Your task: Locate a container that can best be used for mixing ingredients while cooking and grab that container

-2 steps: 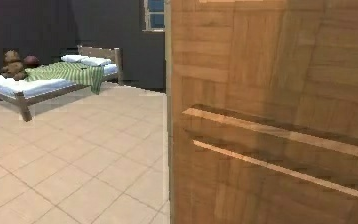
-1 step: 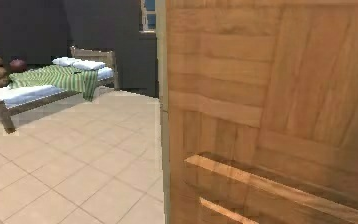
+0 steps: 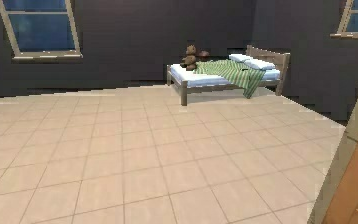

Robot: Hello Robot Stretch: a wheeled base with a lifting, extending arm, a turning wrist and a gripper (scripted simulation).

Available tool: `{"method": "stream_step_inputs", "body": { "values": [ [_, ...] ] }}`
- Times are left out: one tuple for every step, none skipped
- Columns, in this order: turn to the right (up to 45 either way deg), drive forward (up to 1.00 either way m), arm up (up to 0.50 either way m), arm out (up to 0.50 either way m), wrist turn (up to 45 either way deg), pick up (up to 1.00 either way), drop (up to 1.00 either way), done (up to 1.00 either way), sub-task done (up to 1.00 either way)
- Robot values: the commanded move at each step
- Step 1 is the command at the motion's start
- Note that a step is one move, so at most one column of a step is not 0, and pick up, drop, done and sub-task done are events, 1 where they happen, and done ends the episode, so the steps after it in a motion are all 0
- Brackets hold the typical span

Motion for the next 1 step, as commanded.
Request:
{"method": "stream_step_inputs", "body": {
  "values": [
    [-9.0,0.0,0.0,0.0,0.0,0.0,0.0,0.0,0.0]
  ]
}}
